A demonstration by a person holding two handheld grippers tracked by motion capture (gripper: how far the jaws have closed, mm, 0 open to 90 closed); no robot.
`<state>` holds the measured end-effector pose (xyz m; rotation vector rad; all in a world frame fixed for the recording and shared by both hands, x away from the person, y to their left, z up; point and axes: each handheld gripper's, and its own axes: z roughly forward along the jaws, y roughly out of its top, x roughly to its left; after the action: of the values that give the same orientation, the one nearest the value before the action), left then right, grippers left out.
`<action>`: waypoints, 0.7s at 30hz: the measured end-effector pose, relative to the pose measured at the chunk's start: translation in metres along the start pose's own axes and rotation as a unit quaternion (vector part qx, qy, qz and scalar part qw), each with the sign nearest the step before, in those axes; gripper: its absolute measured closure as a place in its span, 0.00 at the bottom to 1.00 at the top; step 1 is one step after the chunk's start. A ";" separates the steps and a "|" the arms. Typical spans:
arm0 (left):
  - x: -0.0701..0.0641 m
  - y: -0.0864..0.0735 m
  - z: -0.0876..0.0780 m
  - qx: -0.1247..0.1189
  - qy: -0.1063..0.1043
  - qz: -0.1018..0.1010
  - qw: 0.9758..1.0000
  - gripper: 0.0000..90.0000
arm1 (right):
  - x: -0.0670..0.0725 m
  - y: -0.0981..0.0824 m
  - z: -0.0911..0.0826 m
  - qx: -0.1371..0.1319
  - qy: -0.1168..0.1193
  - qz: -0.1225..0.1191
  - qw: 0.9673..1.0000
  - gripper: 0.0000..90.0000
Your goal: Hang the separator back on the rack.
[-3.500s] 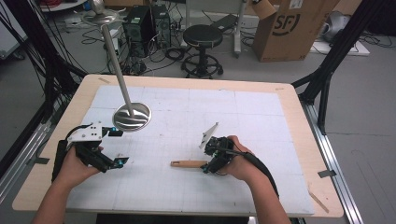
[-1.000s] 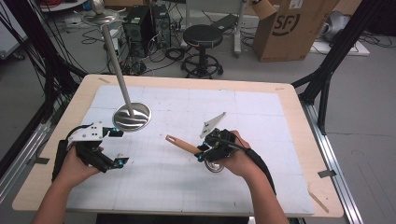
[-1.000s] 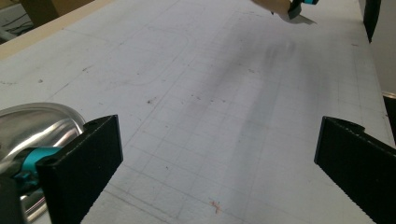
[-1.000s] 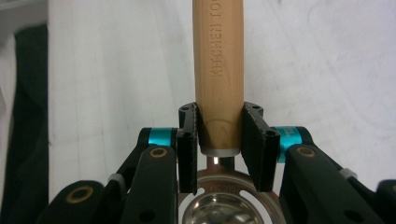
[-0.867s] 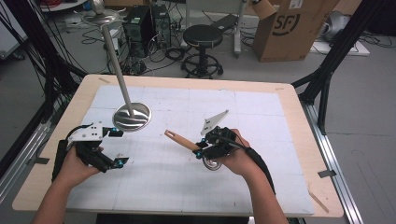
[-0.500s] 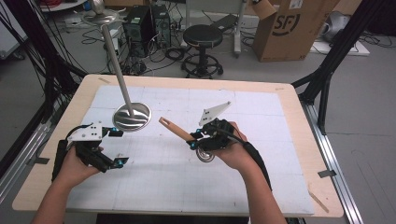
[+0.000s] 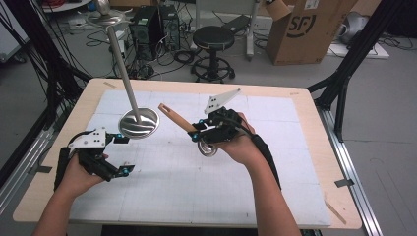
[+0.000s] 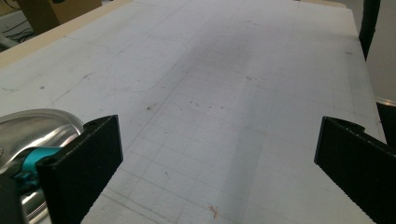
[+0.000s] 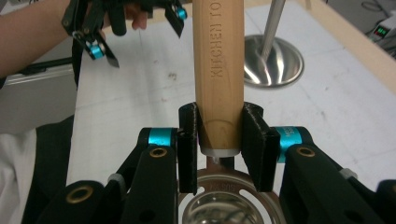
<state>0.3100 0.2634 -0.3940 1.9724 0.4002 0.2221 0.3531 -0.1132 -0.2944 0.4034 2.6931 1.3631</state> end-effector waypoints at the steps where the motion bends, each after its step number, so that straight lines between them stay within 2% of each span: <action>1: 0.000 0.000 0.000 0.000 0.000 0.000 1.000 0.02 | -0.001 0.002 0.000 -0.007 0.002 -0.001 1.000 0.76; 7: -0.001 0.000 0.000 -0.001 0.001 -0.001 1.000 0.02 | -0.005 0.017 -0.003 -0.017 0.000 -0.003 1.000 0.76; 11: -0.001 0.000 0.001 0.001 -0.001 0.000 1.000 0.02 | -0.008 0.027 -0.004 -0.035 -0.003 -0.009 0.999 0.76; 15: -0.001 0.000 0.001 0.000 -0.002 -0.001 1.000 0.02 | -0.013 0.036 -0.003 -0.038 -0.007 -0.009 0.999 0.76; 21: 0.000 0.000 0.000 -0.001 -0.002 -0.001 1.000 0.02 | -0.019 0.049 -0.008 -0.056 0.000 -0.008 0.998 0.76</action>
<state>0.3097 0.2630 -0.3940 1.9701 0.3982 0.2170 0.3794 -0.0972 -0.2510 0.3712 2.5989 1.4998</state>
